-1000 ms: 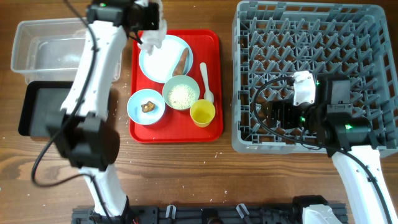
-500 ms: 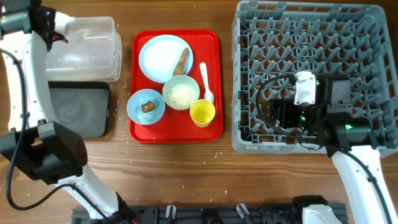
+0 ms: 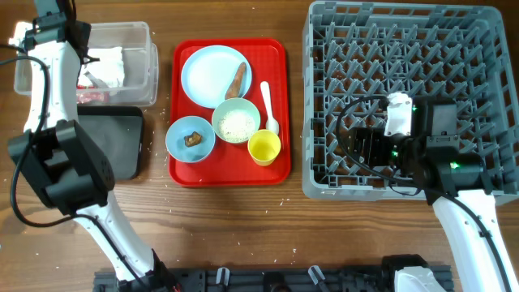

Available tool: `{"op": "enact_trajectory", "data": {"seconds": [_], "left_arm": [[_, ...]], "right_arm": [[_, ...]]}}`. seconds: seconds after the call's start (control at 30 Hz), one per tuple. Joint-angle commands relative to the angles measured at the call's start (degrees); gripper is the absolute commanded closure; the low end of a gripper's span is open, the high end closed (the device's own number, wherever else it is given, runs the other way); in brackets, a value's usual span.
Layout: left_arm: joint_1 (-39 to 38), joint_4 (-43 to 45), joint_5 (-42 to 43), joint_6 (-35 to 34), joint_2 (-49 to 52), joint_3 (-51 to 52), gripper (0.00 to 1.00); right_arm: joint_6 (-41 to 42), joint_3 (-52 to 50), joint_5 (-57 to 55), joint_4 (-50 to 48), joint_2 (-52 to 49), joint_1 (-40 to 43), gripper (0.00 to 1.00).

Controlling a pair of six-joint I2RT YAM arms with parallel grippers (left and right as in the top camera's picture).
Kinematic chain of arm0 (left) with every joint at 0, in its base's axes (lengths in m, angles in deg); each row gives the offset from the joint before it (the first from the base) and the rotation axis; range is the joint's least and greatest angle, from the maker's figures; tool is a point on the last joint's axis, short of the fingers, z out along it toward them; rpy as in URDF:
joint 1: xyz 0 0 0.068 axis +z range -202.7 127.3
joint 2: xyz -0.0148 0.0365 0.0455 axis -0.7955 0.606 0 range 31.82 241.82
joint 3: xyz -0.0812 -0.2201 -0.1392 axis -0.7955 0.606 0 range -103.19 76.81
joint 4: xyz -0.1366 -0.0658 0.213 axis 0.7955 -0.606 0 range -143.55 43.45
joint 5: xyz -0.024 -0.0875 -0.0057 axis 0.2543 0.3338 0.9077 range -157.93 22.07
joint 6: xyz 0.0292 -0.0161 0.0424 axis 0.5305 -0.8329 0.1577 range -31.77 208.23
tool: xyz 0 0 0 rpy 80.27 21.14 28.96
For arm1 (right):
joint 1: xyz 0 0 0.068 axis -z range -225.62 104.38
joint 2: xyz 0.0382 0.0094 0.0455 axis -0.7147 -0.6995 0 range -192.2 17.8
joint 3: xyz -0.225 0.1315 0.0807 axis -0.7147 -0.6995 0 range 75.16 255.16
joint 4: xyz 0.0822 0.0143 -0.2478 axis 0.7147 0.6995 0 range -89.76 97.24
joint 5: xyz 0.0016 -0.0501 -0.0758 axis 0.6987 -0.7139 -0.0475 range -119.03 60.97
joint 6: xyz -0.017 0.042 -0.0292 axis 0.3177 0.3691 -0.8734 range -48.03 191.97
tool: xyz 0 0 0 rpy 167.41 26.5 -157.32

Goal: Sort waste into correct bins and load items into the dishwasher rack
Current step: 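Grasp the red wrapper and tissue with the left gripper, drop into clear bin, then pick the carrot from the white plate with the left gripper onto black tray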

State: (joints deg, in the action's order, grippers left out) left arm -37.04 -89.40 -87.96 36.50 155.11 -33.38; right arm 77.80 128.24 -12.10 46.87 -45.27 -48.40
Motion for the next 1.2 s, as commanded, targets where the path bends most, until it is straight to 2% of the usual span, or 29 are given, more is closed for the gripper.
{"op": "enact_trajectory", "data": {"seconds": [0.0, 0.07, 0.17, 0.27, 0.43, 0.63, 0.77, 0.9, 1.17], "left_arm": [[-2.2, -0.1, 9.0, 21.6, -8.1, -0.1, 0.00], [-4.3, -1.0, 14.4, 27.5, -11.2, -0.1, 0.01], [-8.9, -4.7, 21.2, 27.8, -15.3, -0.1, 0.00], [-12.6, -7.2, 26.5, 32.8, -16.7, -0.1, 0.00], [-21.6, -13.8, 25.9, 48.0, -15.9, 0.0, 0.00], [-25.2, -13.8, 25.6, 48.6, -10.9, 0.5, 0.00], [-27.1, -13.4, 25.1, 53.8, -5.0, 0.5, 0.00], [-28.9, -8.8, 24.7, 60.6, 1.2, 0.5, 0.01], [-29.1, -5.5, 27.0, 64.5, 10.7, 0.5, 0.02]], "right_arm": [[0.6, 1.2, 1.0, -1.4, -0.5, 0.1, 0.00], [0.6, 1.2, 1.0, -1.5, -0.5, 0.1, 0.00], [1.7, 1.2, 1.0, -2.1, -0.5, 0.1, 0.00], [3.6, 1.2, 1.0, -2.5, -0.5, 0.1, 0.00], [3.5, 1.2, 1.0, -2.5, -0.5, 0.1, 0.00], [3.3, 1.2, 1.0, -2.2, -0.5, 0.1, 0.00], [3.3, 1.2, 1.0, -2.2, -0.5, 0.1, 0.00], [3.3, 1.2, 1.0, -2.1, -0.5, 0.1, 0.00], [3.3, 1.2, 1.0, -1.6, -0.5, 0.1, 0.00]]}}
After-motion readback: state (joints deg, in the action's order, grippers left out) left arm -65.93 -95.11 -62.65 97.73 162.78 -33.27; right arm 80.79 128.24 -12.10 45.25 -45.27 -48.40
